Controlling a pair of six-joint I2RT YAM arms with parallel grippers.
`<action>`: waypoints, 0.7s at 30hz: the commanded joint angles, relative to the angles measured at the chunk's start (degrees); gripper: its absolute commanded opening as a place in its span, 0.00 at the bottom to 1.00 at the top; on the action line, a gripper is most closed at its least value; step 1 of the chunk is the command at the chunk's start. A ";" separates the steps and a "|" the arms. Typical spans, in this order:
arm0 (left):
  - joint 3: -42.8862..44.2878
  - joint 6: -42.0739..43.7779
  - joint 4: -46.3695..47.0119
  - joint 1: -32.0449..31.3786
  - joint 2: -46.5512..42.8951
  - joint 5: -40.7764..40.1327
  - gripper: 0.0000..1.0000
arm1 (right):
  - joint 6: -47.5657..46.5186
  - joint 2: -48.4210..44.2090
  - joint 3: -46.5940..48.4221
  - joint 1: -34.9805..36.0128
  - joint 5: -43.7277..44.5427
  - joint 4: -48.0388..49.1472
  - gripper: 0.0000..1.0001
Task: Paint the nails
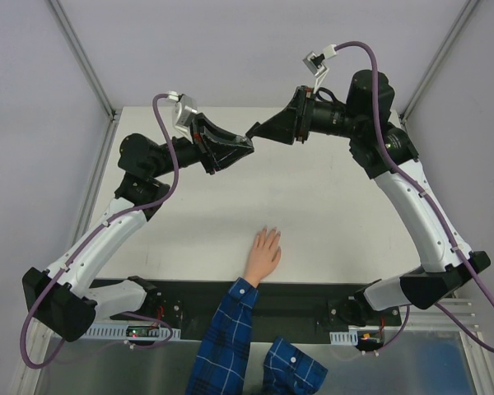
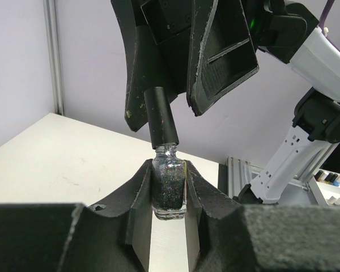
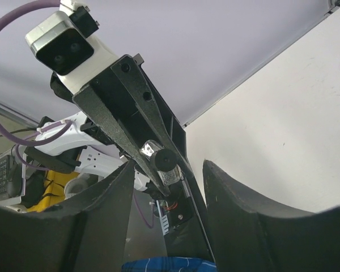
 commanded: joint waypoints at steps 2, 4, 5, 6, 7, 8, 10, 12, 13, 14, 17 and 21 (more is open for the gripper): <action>1.84 0.63 2.57 -0.47 -0.32 0.52 0.00 | 2.08 -0.52 1.47 -0.31 -2.49 4.23 0.47; 1.84 0.63 2.57 -0.47 -0.23 0.78 0.00 | 2.35 -0.26 1.39 -0.23 -2.85 4.75 0.47; 1.84 0.63 2.66 -0.47 -0.32 0.87 0.00 | 2.61 -0.17 1.30 -0.31 -2.93 5.10 0.47; 1.75 0.54 2.83 -0.47 -0.41 0.96 0.00 | 2.61 -0.17 1.21 -0.23 -2.93 5.45 0.47; 1.66 0.54 2.84 -0.47 -0.41 0.96 0.00 | 2.78 0.00 1.21 -0.23 -2.93 5.54 0.47; 1.57 0.54 2.92 -0.47 -0.41 0.96 0.00 | 2.87 0.01 1.12 -0.23 -3.11 5.72 0.47; 1.40 0.45 3.10 -0.47 -0.59 0.96 0.00 | 3.23 0.18 1.12 -0.14 -3.11 6.07 0.47; 1.22 0.10 3.54 -0.47 -0.59 1.13 0.00 | 3.58 0.27 1.03 -0.05 -3.28 6.60 0.47; 1.13 -0.08 3.80 -0.47 -0.59 1.05 0.00 | 3.49 0.27 1.03 0.04 -3.20 6.69 0.47; 1.04 -0.16 3.89 -0.47 -0.50 1.05 0.00 | 3.49 0.27 1.03 0.13 -3.02 6.86 0.46; 0.69 -0.51 4.33 -0.47 -0.76 1.13 0.00 | 3.49 0.53 1.12 0.39 -2.93 6.86 0.40; 0.43 -0.69 4.59 -0.47 -0.85 1.05 0.00 | 3.49 0.80 1.38 0.39 -2.76 6.69 0.33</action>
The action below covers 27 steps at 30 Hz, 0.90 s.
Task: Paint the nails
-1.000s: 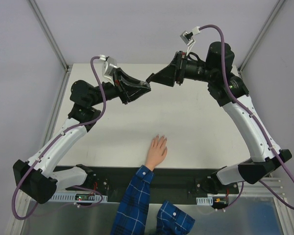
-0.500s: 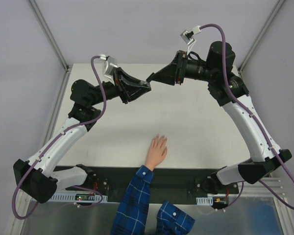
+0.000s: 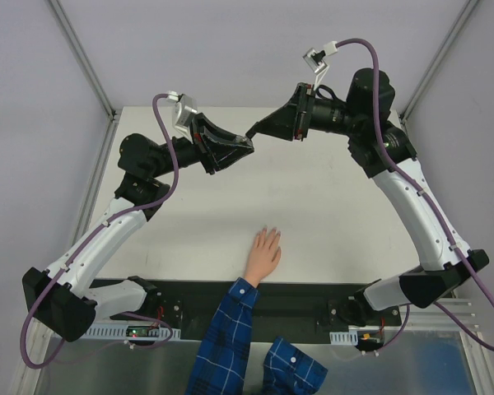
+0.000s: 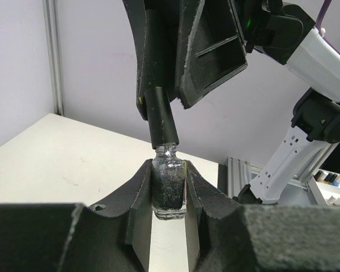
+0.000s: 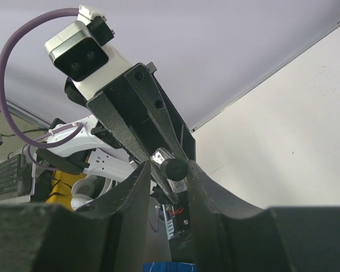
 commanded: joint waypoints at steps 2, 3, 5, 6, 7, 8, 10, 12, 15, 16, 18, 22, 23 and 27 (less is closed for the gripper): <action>0.34 -0.58 4.57 -0.47 -1.03 0.91 0.00 | 0.71 0.45 1.65 0.39 -0.94 2.29 0.32; 0.25 -0.58 4.66 -0.47 -1.03 0.91 0.00 | 0.63 0.53 1.65 0.48 -0.94 2.12 0.31; 0.25 -0.67 4.75 -0.38 -1.03 0.74 0.00 | 0.19 0.71 2.09 0.48 -0.60 1.24 0.24; 0.25 -0.76 4.92 -0.47 -1.03 0.65 0.00 | -0.16 0.54 2.09 0.57 -0.33 0.80 0.20; 0.17 -0.76 4.84 -0.47 -1.03 0.56 0.00 | -0.69 0.19 2.18 0.74 0.02 0.54 0.17; -0.10 -0.67 4.84 -0.47 -1.20 -0.05 0.00 | -2.08 -0.25 2.35 1.00 1.33 -0.51 0.15; -0.36 -0.32 4.57 -0.47 -1.38 -0.32 0.00 | -3.24 -1.30 2.26 1.44 2.91 -1.31 0.09; -0.62 -0.14 4.14 -0.47 -1.38 -0.49 0.00 | -3.94 -2.10 1.91 2.14 4.67 -1.49 0.01; -0.54 -0.06 4.13 -0.47 -1.29 -0.40 0.00 | -5.08 -3.86 0.69 2.59 7.66 -1.75 0.01; -0.54 -0.06 4.05 -0.47 -1.29 -0.49 0.00 | -5.26 -4.12 0.42 2.59 8.10 -1.75 0.01; -0.28 0.03 3.96 -0.47 -1.29 -0.40 0.00 | -5.52 -5.17 -0.89 2.68 9.42 -1.49 0.00; -0.36 0.12 3.78 -0.47 -1.38 -0.58 0.00 | -5.44 -6.58 -2.57 2.59 10.66 0.09 0.01; -0.28 0.12 3.78 -0.47 -1.38 -0.49 0.00 | -5.44 -6.58 -2.66 2.59 10.74 0.10 0.01; -0.36 0.12 3.78 -0.47 -1.38 -0.40 0.00 | -5.44 -6.76 -2.83 2.59 10.74 0.27 0.01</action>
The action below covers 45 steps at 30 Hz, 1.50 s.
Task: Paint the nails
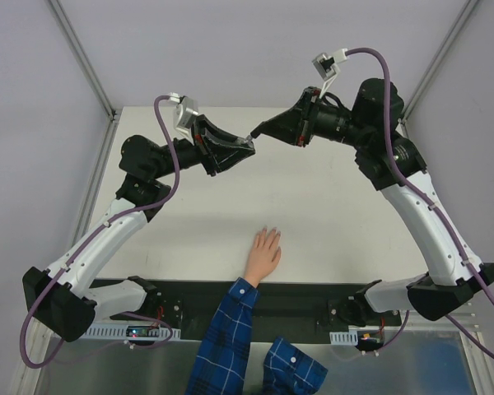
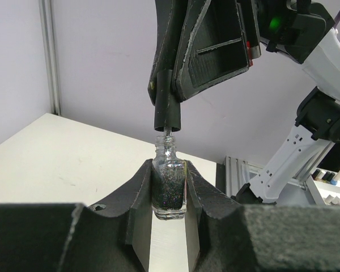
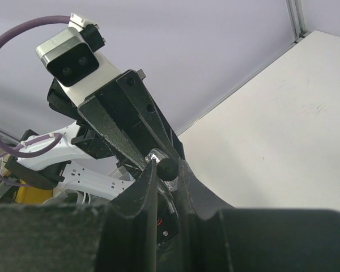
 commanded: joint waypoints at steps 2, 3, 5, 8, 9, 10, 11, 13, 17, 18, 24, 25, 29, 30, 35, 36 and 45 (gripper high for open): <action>0.36 0.21 3.08 -0.21 -1.29 -0.30 0.00 | -0.39 -2.28 -0.54 0.31 0.80 2.98 0.00; 0.36 0.21 3.08 -0.21 -1.38 -0.21 0.00 | -0.30 -2.37 -0.63 0.31 0.80 3.16 0.01; 0.10 0.21 3.08 -0.21 -1.55 -0.38 0.00 | -0.13 -2.28 -0.89 0.23 0.63 3.34 0.01; 0.01 0.38 2.73 -0.21 -1.73 -0.65 0.00 | 0.22 -3.33 -2.29 0.31 0.63 5.26 0.01; 0.01 0.56 2.73 -0.21 -1.90 -0.65 0.00 | 0.49 -3.60 -2.82 0.23 0.45 6.23 0.01; 0.01 0.56 2.56 -0.21 -1.91 -0.73 0.00 | 0.84 -3.86 -3.09 0.23 0.19 7.37 0.00; 0.09 0.65 2.38 -0.21 -1.91 -0.73 0.00 | 1.02 -3.86 -3.18 0.23 0.01 7.47 0.00; 0.09 0.65 2.38 -0.21 -1.91 -0.74 0.00 | 1.19 -3.95 -3.35 0.23 0.01 7.64 0.00; -0.17 0.65 2.38 -0.21 -2.17 -0.65 0.00 | 1.81 -4.48 -4.23 0.23 0.01 8.87 0.00; -0.26 0.65 2.47 -0.21 -2.34 -0.56 0.00 | 1.98 -4.57 -4.49 0.23 0.01 9.05 0.00; -0.52 0.65 2.20 -0.21 -2.78 -0.56 0.00 | 2.95 -4.92 -5.20 0.23 0.01 10.54 0.01; -0.69 0.65 2.29 -0.21 -2.78 -0.65 0.00 | 2.95 -5.09 -5.46 0.14 0.18 11.07 0.00; -1.05 0.73 2.03 -0.21 -3.05 -0.82 0.00 | 3.47 -5.53 -6.08 0.14 0.27 12.12 0.00; -1.05 0.73 2.03 -0.21 -3.05 -0.82 0.00 | 3.57 -5.62 -6.25 0.05 0.27 12.39 0.00; -1.05 0.82 1.94 -0.21 -3.13 -0.74 0.00 | 4.27 -5.88 -6.69 -0.12 0.10 13.35 0.00; -1.13 0.82 1.94 -0.21 -3.14 -0.73 0.00 | 4.27 -6.06 -6.78 -0.21 0.10 13.62 0.00; -1.31 0.91 1.85 -0.21 -3.31 -0.73 0.00 | 5.24 -6.41 -7.22 -0.65 0.10 14.41 0.00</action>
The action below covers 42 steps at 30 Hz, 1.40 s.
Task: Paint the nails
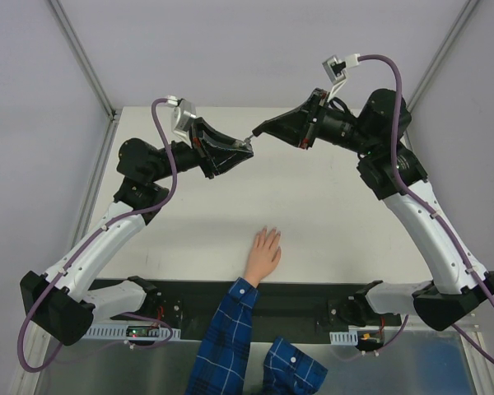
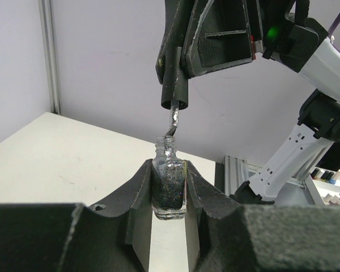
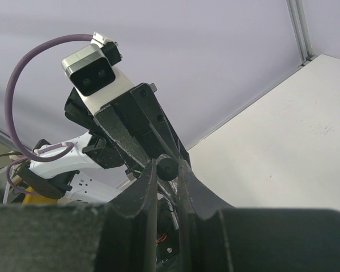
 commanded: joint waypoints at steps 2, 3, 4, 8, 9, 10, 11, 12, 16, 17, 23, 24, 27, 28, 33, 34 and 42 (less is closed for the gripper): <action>-0.15 0.87 2.25 -0.14 -1.67 -0.67 0.00 | 1.17 -2.41 -0.14 -0.43 -0.36 4.18 0.00; -0.15 0.87 2.25 -0.14 -1.76 -0.67 0.00 | 1.26 -2.50 -0.05 -0.52 -0.36 4.18 0.00; -0.15 0.87 2.25 -0.14 -1.67 -0.84 0.00 | 1.26 -2.50 -0.14 -0.52 -0.28 4.18 0.00; -0.15 0.87 2.25 -0.14 -1.76 -0.76 0.00 | 1.17 -2.76 -0.23 -0.70 -0.01 4.18 0.00; -0.15 0.87 2.25 -0.14 -1.67 -0.76 0.00 | 1.26 -2.76 -0.31 -0.70 0.08 4.18 0.00; -0.15 0.87 2.33 -0.14 -1.76 -0.76 0.00 | 1.35 -2.76 -0.40 -0.78 -0.01 4.18 0.00; -0.07 0.87 2.25 -0.14 -1.67 -0.84 0.00 | 1.35 -2.68 -0.40 -0.70 0.08 4.18 0.01; -0.06 0.87 2.25 -0.14 -1.76 -0.84 0.00 | 1.35 -2.76 -0.49 -0.70 0.08 4.18 0.00; -0.24 0.95 2.16 -0.14 -1.93 -0.84 0.00 | 1.17 -3.29 -0.93 -1.05 0.95 4.01 0.00; -0.33 1.13 1.98 -0.14 -2.11 -1.11 0.00 | 1.17 -3.46 -1.10 -1.05 1.04 4.01 0.00; -0.50 3.84 -1.00 -0.14 -3.69 -3.65 0.00 | 0.82 -4.87 -2.25 -3.51 2.27 3.31 0.00; -0.68 4.38 -1.62 -0.05 -4.04 -4.79 0.00 | 0.38 -5.13 -2.25 -4.12 2.36 1.82 0.00; -1.03 5.00 -2.24 0.74 -5.53 -5.15 0.00 | -4.44 -6.80 -2.60 -5.53 3.58 -3.97 0.00; -1.29 4.91 -1.89 1.00 -5.89 -5.24 0.00 | -7.76 -7.50 -3.47 -5.79 4.12 -5.56 0.00; -0.69 1.93 1.70 2.76 -8.00 -6.30 0.00 | -14.73 -10.32 -11.20 -6.06 6.84 -12.95 0.01; 0.10 1.40 2.24 2.85 -7.30 -5.51 0.00 | -15.87 -11.02 -14.96 -5.88 7.45 -13.91 0.00; 3.63 -6.69 12.70 3.55 -4.75 -3.92 0.00 | -21.42 -10.15 -33.09 -5.36 10.36 -8.83 0.00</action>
